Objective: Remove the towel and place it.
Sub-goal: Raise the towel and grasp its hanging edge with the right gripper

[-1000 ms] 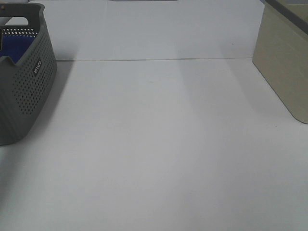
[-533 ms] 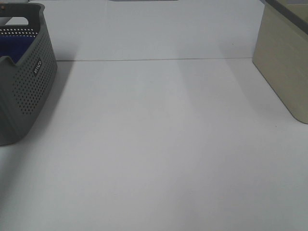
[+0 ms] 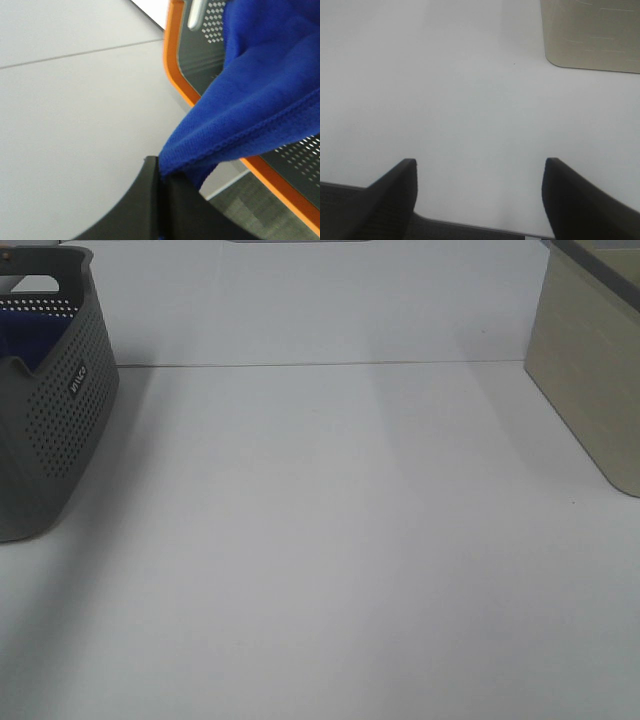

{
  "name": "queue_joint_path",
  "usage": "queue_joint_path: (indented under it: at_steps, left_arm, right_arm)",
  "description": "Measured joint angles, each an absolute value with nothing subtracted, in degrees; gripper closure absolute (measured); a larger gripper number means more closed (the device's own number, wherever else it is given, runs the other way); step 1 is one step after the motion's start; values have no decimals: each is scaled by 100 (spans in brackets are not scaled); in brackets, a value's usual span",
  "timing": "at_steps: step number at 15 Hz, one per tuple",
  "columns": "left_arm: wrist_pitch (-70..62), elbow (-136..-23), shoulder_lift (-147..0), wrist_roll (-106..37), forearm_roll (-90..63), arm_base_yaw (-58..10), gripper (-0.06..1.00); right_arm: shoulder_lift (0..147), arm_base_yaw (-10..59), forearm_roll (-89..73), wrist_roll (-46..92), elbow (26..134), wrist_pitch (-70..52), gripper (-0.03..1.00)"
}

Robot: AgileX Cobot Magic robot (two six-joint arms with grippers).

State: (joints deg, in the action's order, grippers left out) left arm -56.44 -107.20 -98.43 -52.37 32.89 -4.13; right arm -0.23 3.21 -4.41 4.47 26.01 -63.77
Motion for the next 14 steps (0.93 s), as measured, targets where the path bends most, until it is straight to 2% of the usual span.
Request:
queue_joint_path:
  at_steps: [1,8,11,14]
  left_arm:
    - [-5329,-10720,-9517,-5048,3661,-831,94]
    - [-4876,-10726,-8600,-4532,5088,-2177,94]
    - [-4853,-10726,-8463,-4521,5374,-2985,94]
    - [-4756,-10726,-8463,-4521,5392,-3718,94]
  right_arm:
    - [-23,321,-510,447,2601,-6377,27]
    - [-23,321,-567,504,2601,-6371,27]
    - [178,321,-1014,1163,2699,-6182,27]
    - [1031,321,-2103,2349,2727,-5237,27]
